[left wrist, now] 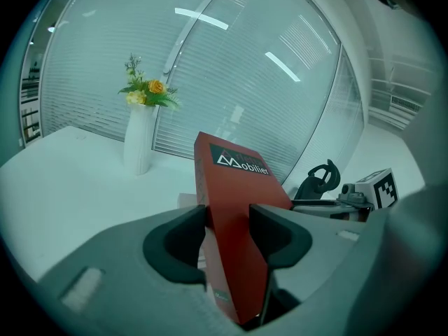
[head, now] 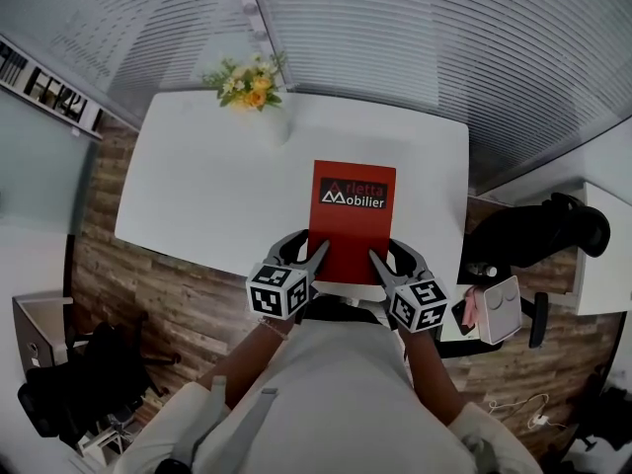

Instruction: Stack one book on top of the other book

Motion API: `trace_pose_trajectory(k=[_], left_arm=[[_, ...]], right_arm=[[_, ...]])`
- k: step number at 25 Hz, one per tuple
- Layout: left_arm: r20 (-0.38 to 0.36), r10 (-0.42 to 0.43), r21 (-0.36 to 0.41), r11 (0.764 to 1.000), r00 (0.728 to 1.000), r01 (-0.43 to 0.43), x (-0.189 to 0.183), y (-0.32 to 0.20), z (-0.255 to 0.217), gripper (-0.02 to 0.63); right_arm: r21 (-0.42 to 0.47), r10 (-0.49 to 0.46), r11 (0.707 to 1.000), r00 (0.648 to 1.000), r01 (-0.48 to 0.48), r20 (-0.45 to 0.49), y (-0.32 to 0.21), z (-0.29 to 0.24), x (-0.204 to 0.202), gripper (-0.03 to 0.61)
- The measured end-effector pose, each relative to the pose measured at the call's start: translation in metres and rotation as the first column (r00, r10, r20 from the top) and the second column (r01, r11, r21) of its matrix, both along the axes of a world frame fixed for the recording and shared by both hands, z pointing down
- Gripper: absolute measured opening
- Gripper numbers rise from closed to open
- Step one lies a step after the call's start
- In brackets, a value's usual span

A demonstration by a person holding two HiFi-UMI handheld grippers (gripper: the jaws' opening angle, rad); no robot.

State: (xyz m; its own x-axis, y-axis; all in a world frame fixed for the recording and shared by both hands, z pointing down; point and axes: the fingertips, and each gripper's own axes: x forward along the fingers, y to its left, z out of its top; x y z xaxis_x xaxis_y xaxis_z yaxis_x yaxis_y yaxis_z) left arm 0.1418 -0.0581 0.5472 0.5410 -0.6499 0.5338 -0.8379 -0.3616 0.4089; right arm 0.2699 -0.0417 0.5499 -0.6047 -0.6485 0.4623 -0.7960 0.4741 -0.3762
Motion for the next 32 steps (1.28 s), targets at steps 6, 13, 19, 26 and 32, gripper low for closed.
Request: trace_pose_trajectory(k=[6,13,19,26,32], left_arm=[[-0.017,0.018,-0.007,1.000,1.000,-0.018,-0.005,-0.004,0.002,0.201],[-0.029,0.036,-0.017,0.999,0.999,-0.036,-0.002,-0.007,0.009,0.201],[-0.033,0.039,-0.046,0.998,0.999,-0.040,0.002,-0.010,0.027,0.202],[-0.029,0.037,-0.081,0.996,0.999,-0.039,0.006,-0.012,0.049,0.202],[-0.028,0.042,-0.113,0.993,0.999,-0.045,0.008,-0.012,0.072,0.202]], right_arm=[[-0.005,0.009,1.000,1.000,-0.009,-0.018,-0.002,0.000,-0.006,0.176],[-0.016,0.017,1.000,0.999,-0.018,-0.040,-0.005,0.004,-0.003,0.176],[-0.049,0.025,0.998,0.999,-0.027,-0.042,-0.007,0.020,0.001,0.175],[-0.086,0.018,0.996,0.998,-0.023,-0.057,-0.010,0.042,0.005,0.174],[-0.128,0.022,0.991,0.998,-0.030,-0.064,-0.009,0.063,0.006,0.172]])
